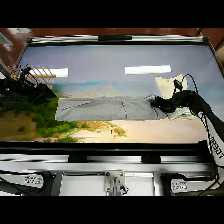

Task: Fold the shirts.

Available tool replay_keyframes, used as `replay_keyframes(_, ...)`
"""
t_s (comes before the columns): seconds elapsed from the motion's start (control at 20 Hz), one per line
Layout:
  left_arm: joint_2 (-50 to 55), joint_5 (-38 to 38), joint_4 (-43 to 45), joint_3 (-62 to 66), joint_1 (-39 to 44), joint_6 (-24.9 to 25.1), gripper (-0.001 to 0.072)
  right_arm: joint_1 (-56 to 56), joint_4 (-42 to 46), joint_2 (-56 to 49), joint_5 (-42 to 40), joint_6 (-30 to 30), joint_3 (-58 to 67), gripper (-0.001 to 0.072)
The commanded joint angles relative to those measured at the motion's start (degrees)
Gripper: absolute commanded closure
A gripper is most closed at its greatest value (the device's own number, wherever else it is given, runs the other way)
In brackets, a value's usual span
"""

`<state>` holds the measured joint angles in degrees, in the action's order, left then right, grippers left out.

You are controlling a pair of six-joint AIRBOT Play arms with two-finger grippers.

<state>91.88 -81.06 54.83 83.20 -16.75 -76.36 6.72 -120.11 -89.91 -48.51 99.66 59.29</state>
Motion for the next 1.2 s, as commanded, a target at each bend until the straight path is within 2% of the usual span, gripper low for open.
replay_keyframes(0.0,0.0,0.0,0.0,0.1,0.0,0.0,0.0065,0.0,-0.9,-0.5,-3.4,0.2,-0.1,0.023)
replay_keyframes(0.05,0.0,0.0,0.0,0.1,0.0,0.0,0.0065,0.0,-1.1,-0.5,-4.3,0.2,-0.1,0.0232)
replay_keyframes(0.1,0.0,0.0,0.0,0.1,0.0,0.0,0.0065,-0.1,-1.1,-0.6,-5.2,0.3,-0.1,0.0348)
replay_keyframes(0.15,0.0,0.0,0.0,0.1,0.0,0.0,0.0065,0.0,-1.1,-0.6,-5.8,0.3,-0.1,0.0424)
replay_keyframes(0.25,0.0,0.0,-0.3,0.1,0.0,0.0,0.0065,0.0,-1.1,-0.6,-6.1,1.6,0.0,0.0494)
replay_keyframes(0.3,0.0,0.0,-0.6,0.1,0.0,0.0,0.0065,0.0,-1.1,-0.4,-6.5,2.3,0.3,0.0647)
replay_keyframes(0.45,0.0,0.0,-0.9,0.1,0.1,0.0,0.0065,0.0,-1.1,1.6,-7.8,5.0,3.4,0.0652)
replay_keyframes(0.65,0.0,1.2,-0.9,0.1,1.7,0.0,0.0065,0.0,-1.1,7.7,-8.9,4.6,8.0,0.0652)
replay_keyframes(0.9,0.0,3.5,-0.9,0.0,8.3,-0.1,0.0066,0.0,-1.1,14.1,-15.5,3.2,8.4,0.0652)
replay_keyframes(0.95,0.0,3.8,-0.9,0.0,10.4,-1.1,0.0084,0.0,-1.1,15.0,-16.6,2.8,8.4,0.0652)
replay_keyframes(1.0,0.1,4.7,-0.9,0.0,12.3,-2.4,0.0174,0.0,-1.1,16.2,-17.4,2.1,8.4,0.0652)
replay_keyframes(1.05,0.1,5.9,-0.9,0.0,14.6,-2.9,0.0316,0.0,-1.1,17.5,-17.9,1.2,8.4,0.0652)
replay_keyframes(1.15,0.1,8.3,-0.9,0.0,19.2,-3.0,0.0542,0.0,-1.1,20.6,-18.5,-0.5,8.4,0.0652)
